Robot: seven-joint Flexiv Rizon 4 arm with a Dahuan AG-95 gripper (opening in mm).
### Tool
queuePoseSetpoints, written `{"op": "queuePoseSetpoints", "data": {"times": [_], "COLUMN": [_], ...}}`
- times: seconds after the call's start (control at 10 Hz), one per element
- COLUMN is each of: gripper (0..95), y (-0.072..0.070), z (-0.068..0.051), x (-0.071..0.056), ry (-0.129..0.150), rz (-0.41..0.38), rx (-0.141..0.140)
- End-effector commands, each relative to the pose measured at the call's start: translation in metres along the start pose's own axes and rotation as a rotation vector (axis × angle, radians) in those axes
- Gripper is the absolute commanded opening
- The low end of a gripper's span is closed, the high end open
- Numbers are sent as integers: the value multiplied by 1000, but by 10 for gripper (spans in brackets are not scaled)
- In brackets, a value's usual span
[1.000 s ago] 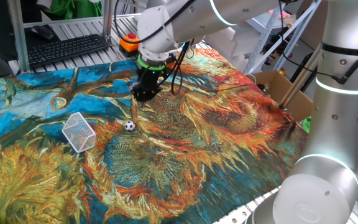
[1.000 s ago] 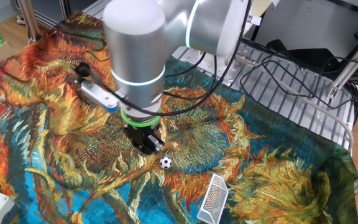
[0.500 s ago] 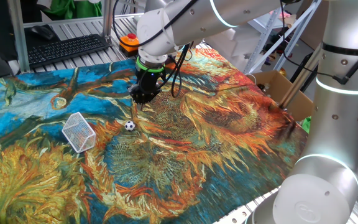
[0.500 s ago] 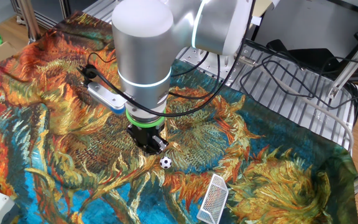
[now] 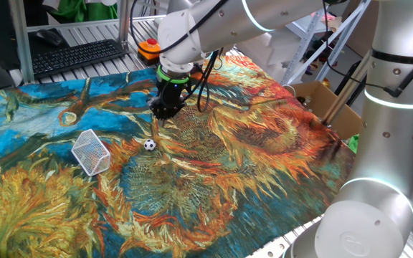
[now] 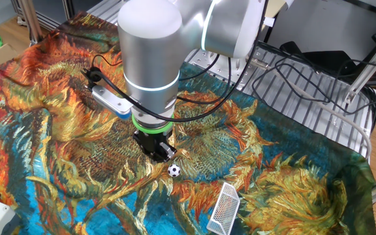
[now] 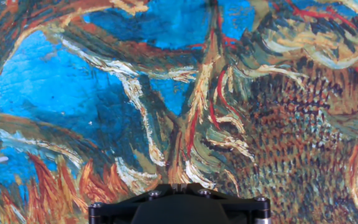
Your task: Push the soccer ball into the goal
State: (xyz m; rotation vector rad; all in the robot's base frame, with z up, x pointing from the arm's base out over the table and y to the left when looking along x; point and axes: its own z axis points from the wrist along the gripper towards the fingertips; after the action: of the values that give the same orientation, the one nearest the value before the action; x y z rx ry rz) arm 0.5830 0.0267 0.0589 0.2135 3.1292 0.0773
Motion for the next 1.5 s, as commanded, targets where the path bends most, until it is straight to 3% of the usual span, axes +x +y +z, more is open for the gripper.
{"op": "queuePoseSetpoints", "data": {"times": [0.1, 0.4, 0.5, 0.6, 0.9, 1.2, 1.5], "gripper": [0, 0, 0, 0, 0, 0, 0], "y": [-1, -1, -1, -1, -1, -1, -1], "z": [0, 0, 0, 0, 0, 0, 0], "x": [0, 0, 0, 0, 0, 0, 0], "ry": [-9, -15, -28, -31, -5, -3, 33], "rz": [9, 32, 52, 58, 49, 44, 6], "rx": [3, 26, 61, 76, 77, 83, 81]}}
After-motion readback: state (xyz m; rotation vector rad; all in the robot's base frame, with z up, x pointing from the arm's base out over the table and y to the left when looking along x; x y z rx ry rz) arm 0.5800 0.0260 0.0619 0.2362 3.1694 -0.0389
